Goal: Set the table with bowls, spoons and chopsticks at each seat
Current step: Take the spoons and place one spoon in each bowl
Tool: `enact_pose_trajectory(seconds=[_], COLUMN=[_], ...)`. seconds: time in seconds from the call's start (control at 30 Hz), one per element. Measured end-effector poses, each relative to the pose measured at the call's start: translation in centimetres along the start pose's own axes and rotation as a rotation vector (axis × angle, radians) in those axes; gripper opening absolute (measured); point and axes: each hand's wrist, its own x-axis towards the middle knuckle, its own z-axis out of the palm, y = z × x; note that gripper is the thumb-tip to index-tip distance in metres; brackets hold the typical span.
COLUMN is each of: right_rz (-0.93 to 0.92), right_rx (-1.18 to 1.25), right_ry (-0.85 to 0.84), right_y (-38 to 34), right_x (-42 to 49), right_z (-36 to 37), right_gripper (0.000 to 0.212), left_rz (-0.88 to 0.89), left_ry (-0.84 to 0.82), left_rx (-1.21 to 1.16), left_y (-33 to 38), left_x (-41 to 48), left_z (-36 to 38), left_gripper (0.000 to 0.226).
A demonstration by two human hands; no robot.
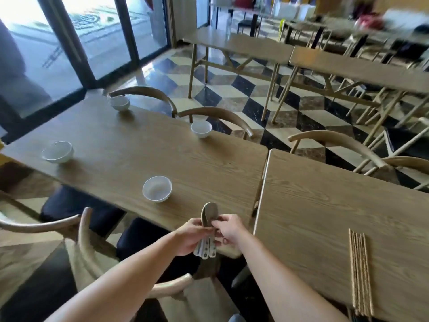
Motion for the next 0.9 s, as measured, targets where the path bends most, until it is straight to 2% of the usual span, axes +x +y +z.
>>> enact_pose_trajectory(seconds=[0.2,0.4,0.6,0.7,0.9], right_rz=[-0.013,0.0,-0.066,-0.087,-0.157], right_rx=[0.056,0.107,0.125,0.12,-0.125], right_ry=[0.031,0.079,0.167,0.25,0.34], right_y=[-0.6,-2.3,-5.5,-6.8,-8.9], right_x=[-1.9,-3.9,-3.3,-2.3,0.4], right_z=[9.9,16.0,17.4,17.2,15.6], right_gripper=[0.015,0.013,0.015,0.015,0.029], left_rz=[0.009,0.013,0.077,0.115,0.155], left_ry=[-0.02,0.093,0.116,0.132,0.216], left_rx=[-0.013,0.019,-0.014,-0.056,-0.079], left_y=[-0.3,-0.4,2.0,3.3,5.9], left_x=[-6.7,-10.0,-10.4,-9.6,-7.0], left_z=[-8.5,-14.0,-15.5,-15.4,-14.4], left_gripper=[0.019,0.022,0.025,0.015,0.016])
